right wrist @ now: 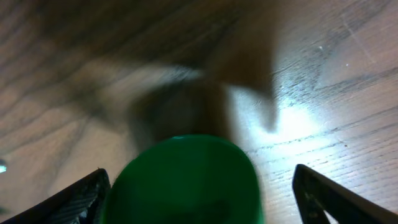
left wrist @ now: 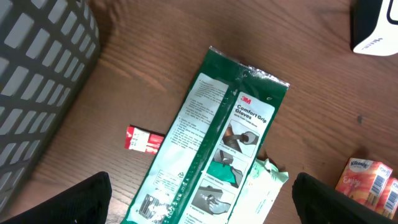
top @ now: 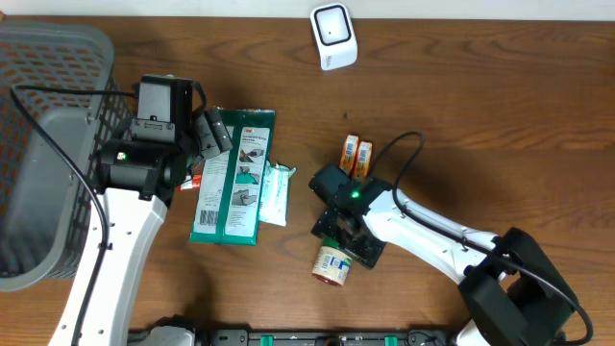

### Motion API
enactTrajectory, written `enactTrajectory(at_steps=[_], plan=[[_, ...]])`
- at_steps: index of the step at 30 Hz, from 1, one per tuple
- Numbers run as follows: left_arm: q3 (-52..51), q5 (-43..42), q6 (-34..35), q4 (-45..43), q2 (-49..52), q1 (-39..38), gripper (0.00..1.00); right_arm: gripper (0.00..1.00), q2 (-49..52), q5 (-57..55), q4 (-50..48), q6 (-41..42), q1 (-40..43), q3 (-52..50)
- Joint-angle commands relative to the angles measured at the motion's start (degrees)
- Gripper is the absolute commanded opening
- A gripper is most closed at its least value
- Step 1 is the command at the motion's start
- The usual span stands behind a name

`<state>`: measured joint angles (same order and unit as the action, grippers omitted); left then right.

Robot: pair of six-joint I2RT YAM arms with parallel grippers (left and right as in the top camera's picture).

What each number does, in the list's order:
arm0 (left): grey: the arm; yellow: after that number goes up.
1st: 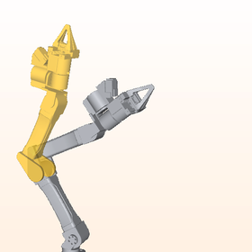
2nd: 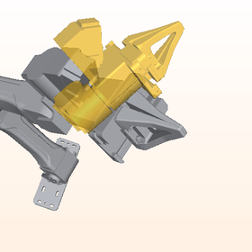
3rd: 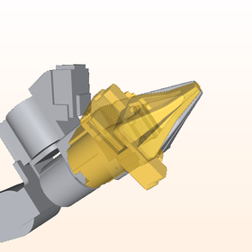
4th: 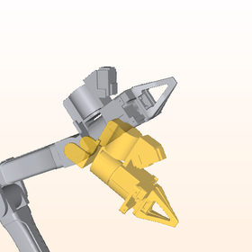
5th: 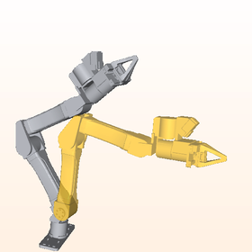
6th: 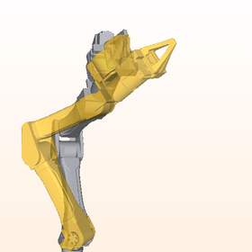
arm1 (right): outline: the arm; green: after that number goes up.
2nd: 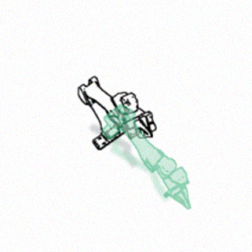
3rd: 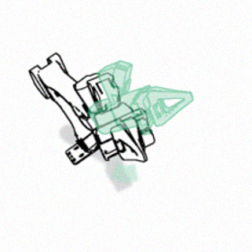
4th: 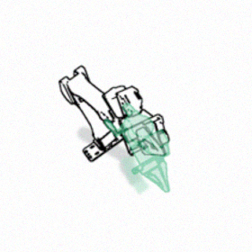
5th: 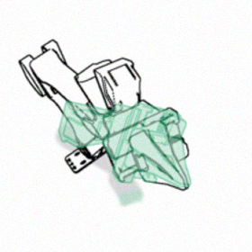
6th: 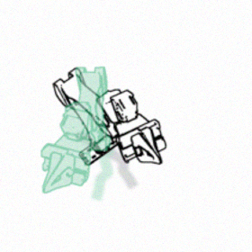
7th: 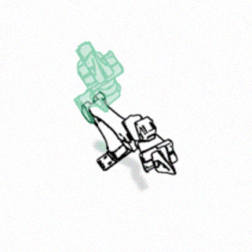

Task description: Scan the item barcode

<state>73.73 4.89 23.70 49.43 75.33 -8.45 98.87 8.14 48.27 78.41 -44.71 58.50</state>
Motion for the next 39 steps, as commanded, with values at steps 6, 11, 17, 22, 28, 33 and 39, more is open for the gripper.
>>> enactTrajectory(at_steps=[6,11,17,22,28,33,39], plan=[[0.74,0.74,-0.92,-0.02,-0.11,0.13,0.93,0.76,-0.39,-0.98,-5.31,-7.19,-0.94,-0.44],[0.74,0.74,-0.92,-0.04,-0.11,0.13,0.93,0.83,-0.39,-1.03,-5.27,-8.85,-1.05,-0.44],[0.74,0.74,-0.92,-0.04,-0.11,0.13,0.93,0.83,-0.39,-1.62,-5.42,-13.7,-1.05,-0.44],[0.74,0.74,-0.92,-0.04,-0.11,0.13,0.93,0.91,-0.39,-0.92,-5.4,-23.82,-1.03,-0.44],[0.74,0.74,-0.92,-0.02,-0.11,0.13,0.93,0.93,-0.42,-0.59,-5.42,-35.8,0.61,1.57],[0.74,0.74,-0.92,-0.04,-0.11,0.13,0.93,0.99,-0.44,4.31,-4.55,-49.33,3.08,6.82],[0.74,0.74,-0.92,-0.04,-0.11,0.13,0.93,0.81,-0.42,7.82,1.86,-62.73,5.09,16.5]])
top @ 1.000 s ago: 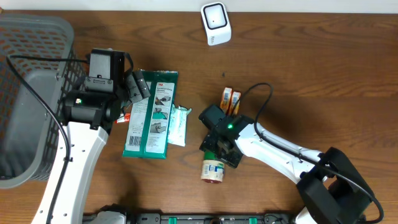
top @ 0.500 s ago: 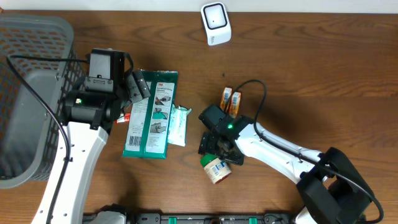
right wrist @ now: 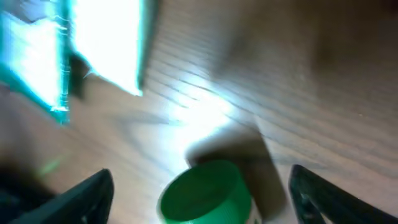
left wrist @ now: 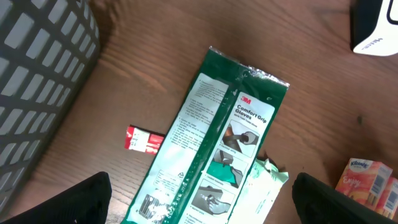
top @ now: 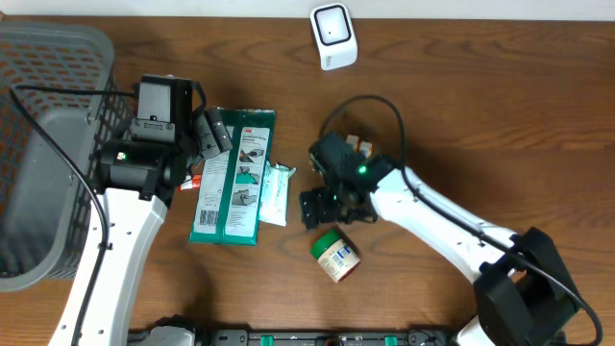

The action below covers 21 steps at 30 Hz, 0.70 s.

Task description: Scan the item barcode

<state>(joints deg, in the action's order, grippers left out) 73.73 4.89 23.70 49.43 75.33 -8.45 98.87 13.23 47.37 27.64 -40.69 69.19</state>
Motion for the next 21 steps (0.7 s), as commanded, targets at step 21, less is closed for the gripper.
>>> enactTrajectory(at_steps=[21], plan=[[0.74,0.74,-0.92,-0.04,-0.11,0.13,0.93,0.87,5.81,-3.85,18.21,-21.73,-7.54,15.82]])
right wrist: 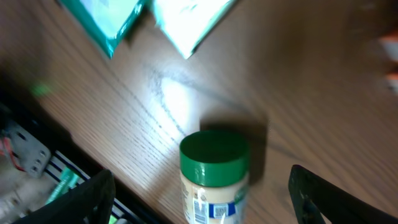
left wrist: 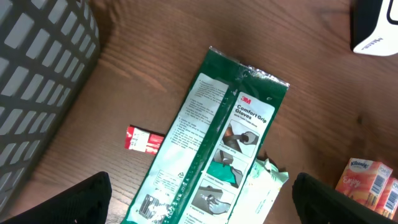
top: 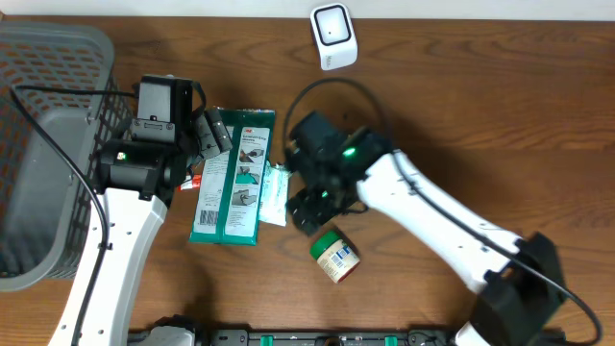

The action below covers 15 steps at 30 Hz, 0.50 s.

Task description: Scan the item barcode

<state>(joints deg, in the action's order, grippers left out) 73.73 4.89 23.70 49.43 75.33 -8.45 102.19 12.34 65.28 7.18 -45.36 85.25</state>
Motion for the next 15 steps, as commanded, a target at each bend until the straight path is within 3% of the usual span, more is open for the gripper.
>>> enactTrajectory(at_steps=[1,15], plan=[[0.74,0.74,-0.92,-0.04,-0.11,0.13,0.93,0.88,3.15,-3.69,0.39,-1.27,-3.67,-0.26],[0.74,0.74,-0.92,-0.02,-0.11,0.13,0.93,0.88,10.8,-8.92,3.13,0.33,-7.89,-0.46]])
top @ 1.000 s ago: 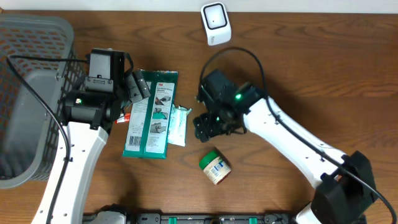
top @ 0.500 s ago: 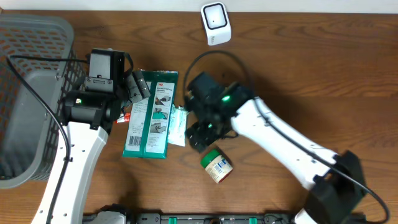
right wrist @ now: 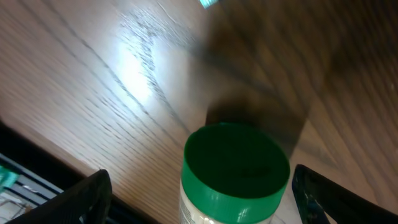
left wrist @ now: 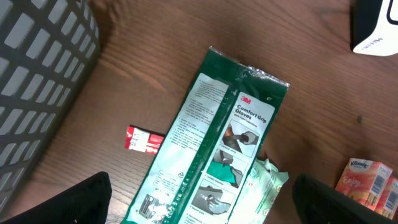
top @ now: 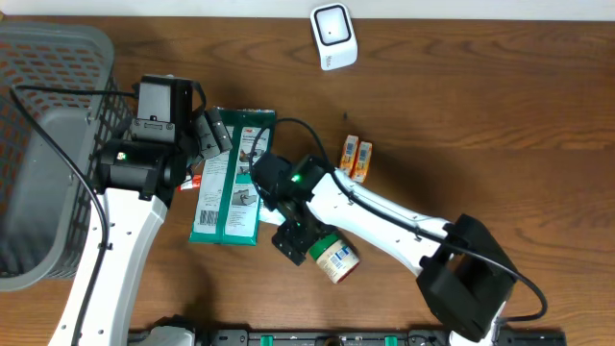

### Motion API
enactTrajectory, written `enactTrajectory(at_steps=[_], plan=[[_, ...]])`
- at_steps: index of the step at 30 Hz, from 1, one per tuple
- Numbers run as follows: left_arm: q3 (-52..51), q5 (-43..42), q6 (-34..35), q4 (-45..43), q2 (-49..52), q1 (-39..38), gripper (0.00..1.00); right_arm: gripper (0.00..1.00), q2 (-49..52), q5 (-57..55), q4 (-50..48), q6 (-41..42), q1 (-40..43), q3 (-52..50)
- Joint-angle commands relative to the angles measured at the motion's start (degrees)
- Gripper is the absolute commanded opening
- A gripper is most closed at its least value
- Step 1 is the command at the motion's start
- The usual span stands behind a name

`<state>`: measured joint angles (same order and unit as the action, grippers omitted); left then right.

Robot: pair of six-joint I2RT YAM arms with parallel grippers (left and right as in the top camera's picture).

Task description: Scan the item barcode

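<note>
A jar with a green lid [right wrist: 236, 163] and white label lies on its side on the wooden table, near the front edge [top: 336, 259]. My right gripper [right wrist: 200, 190] is open, with the lid close in front of it and between its fingers' span; overhead it sits just left of the lid [top: 294, 239]. The white barcode scanner [top: 332, 37] stands at the far edge. My left gripper [left wrist: 202, 208] is open above a green gloves pack [left wrist: 217, 137], touching nothing.
A grey basket [top: 43, 144] fills the left side. Beside the gloves pack [top: 235, 173] lie a small red packet [left wrist: 143, 139] and a wipes pack [left wrist: 264, 186]. Orange tissue packs [top: 356, 157] sit mid-table. The right arm [top: 384, 216] crosses the centre.
My right gripper has moved from above the jar, near the wipes pack, down and left to just beside the jar's lid. The jar and my left arm have not moved.
My right gripper was over the jar at the front, the lid close between its fingers. Then it stood apart, further back, with the jar lying rolled slightly on the table. It shifted left toward the wipes, and now sits low at the lid.
</note>
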<state>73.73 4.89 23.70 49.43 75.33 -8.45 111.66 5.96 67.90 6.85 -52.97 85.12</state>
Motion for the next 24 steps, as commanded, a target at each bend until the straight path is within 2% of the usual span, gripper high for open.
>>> enactTrajectory(at_steps=[1,14,18,22,24], plan=[[0.74,0.74,-0.92,-0.02,-0.11,0.13,0.93,0.88,1.68,-3.02,0.7,1.7,-0.28,-0.48],[0.74,0.74,-0.92,-0.02,-0.11,0.13,0.93,0.88,2.8,-3.1,-0.17,5.35,-0.28,-3.76],[0.74,0.74,-0.92,-0.04,-0.11,0.13,0.93,0.84,2.8,-3.1,-2.25,5.6,-0.31,-5.64],[0.74,0.74,-0.92,-0.02,-0.11,0.13,0.93,0.77,2.8,-3.1,-3.34,5.99,-0.28,-5.9],[0.74,0.74,-0.92,-0.04,-0.11,0.13,0.93,0.68,2.78,-3.08,-3.96,5.99,-0.28,-5.88]])
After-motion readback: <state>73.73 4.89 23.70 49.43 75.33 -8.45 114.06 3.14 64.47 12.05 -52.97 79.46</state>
